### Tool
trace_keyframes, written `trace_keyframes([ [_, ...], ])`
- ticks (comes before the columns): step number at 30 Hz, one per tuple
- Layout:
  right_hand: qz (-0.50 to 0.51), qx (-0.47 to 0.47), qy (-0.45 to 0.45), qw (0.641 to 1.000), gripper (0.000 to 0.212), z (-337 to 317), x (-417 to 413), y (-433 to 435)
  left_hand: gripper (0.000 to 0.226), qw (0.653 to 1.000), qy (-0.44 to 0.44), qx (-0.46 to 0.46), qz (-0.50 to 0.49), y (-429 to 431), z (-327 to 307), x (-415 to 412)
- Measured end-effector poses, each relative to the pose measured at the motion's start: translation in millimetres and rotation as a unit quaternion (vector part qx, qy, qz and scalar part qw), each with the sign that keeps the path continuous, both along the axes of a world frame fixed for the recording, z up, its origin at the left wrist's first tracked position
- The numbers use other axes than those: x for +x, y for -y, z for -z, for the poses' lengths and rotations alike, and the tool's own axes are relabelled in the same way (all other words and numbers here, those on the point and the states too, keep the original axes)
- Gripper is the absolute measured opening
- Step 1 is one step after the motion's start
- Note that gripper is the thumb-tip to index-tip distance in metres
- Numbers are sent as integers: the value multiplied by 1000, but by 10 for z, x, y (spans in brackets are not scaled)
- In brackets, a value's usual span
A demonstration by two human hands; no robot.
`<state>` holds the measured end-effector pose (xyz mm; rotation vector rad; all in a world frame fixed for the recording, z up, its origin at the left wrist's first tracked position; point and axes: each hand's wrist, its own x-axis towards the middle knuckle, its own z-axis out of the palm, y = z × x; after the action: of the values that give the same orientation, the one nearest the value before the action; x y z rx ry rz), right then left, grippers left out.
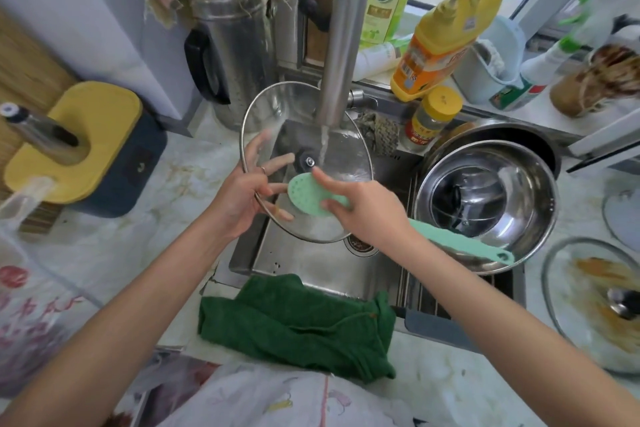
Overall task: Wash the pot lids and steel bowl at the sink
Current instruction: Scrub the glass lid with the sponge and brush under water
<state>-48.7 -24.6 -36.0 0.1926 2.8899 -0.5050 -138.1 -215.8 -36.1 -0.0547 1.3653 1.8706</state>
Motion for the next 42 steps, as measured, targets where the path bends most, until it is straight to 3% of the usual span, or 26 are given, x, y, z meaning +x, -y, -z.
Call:
trace_keyframes([
  [4,65,21,-5,998,51,37,-98,-178,93,1000,-4,-4,4,11,-6,-7],
  [8,-3,-1,-5,1000,52,23,-66,-19,93,1000,6,7,1,27,2,4],
  [11,63,19,8,998,51,22,-133,-172,91,1000,2,6,-2,21,-9,20],
  [15,-2,-57,32,998,50,18,-79,3,92,1000,19,10,-12,11,-1,23],
  [18,58,-12,36,998,48,42,-190,-205,90,1000,13,6,-8,7,-6,30],
  [22,10,-132,52,990,51,1,-138,52,91,999,21,15,-23,22,-3,20],
  [25,95,-153,-10,984,50,179,-270,-90,91,1000,8,16,-17,105,-8,22],
  [28,210,-133,-3,969,49,322,-363,-399,93,999,-4,20,-30,226,-23,27],
  [30,188,-144,3,971,50,363,-288,-366,95,999,-14,17,-43,288,-42,27],
  [33,67,-185,27,980,52,336,-152,-106,93,998,-18,13,-62,314,-72,23],
  [38,160,-154,22,975,53,353,-259,-224,92,997,-22,-2,-71,294,-66,33],
  [42,82,-238,45,967,54,355,-95,30,91,997,-17,2,-82,297,-83,18],
])
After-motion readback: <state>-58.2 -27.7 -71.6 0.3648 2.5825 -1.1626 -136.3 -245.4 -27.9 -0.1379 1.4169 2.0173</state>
